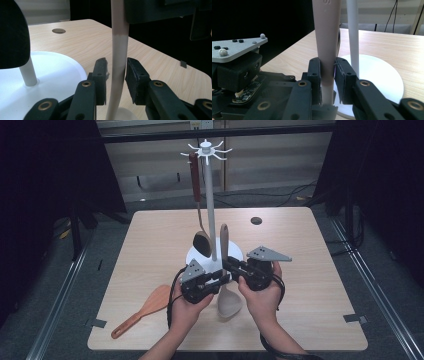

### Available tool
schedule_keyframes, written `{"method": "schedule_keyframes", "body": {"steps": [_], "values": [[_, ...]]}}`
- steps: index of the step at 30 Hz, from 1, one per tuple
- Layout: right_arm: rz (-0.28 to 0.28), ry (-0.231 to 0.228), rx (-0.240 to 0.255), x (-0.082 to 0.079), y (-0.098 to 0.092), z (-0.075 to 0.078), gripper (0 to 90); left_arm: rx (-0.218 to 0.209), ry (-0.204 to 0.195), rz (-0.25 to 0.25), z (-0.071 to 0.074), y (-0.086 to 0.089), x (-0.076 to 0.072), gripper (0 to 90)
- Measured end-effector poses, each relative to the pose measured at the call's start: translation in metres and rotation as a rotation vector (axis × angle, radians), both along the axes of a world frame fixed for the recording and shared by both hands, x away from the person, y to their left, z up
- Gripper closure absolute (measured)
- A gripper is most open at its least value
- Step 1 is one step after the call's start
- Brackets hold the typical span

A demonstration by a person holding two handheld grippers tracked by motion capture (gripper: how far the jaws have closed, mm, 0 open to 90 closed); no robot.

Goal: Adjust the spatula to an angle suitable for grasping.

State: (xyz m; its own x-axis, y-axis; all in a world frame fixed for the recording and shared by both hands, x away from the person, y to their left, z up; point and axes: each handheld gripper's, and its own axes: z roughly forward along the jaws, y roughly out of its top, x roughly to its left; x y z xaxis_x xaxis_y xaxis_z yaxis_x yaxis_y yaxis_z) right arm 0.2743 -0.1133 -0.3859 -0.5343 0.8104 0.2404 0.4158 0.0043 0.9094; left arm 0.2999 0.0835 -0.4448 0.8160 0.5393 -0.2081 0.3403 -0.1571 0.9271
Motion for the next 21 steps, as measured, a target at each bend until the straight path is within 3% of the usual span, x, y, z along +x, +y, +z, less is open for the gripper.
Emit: {"method": "schedule_keyframes", "body": {"steps": [8, 10, 21], "values": [[0.002, -0.010, -0.004, -0.0003, 0.0008, 0.0030, 75.5, -0.022, -0.003, -0.008, 0.0014, 0.0029, 0.0011, 73.4], [0.004, -0.009, -0.006, -0.0006, 0.0015, 0.0032, 75.5, 0.000, -0.002, 0.002, 0.0026, 0.0046, 0.0007, 74.3], [0.002, -0.012, -0.011, -0.0020, 0.0042, 0.0038, 75.4, 0.001, 0.003, -0.010, 0.0042, 0.0062, 0.0005, 77.9]]}}
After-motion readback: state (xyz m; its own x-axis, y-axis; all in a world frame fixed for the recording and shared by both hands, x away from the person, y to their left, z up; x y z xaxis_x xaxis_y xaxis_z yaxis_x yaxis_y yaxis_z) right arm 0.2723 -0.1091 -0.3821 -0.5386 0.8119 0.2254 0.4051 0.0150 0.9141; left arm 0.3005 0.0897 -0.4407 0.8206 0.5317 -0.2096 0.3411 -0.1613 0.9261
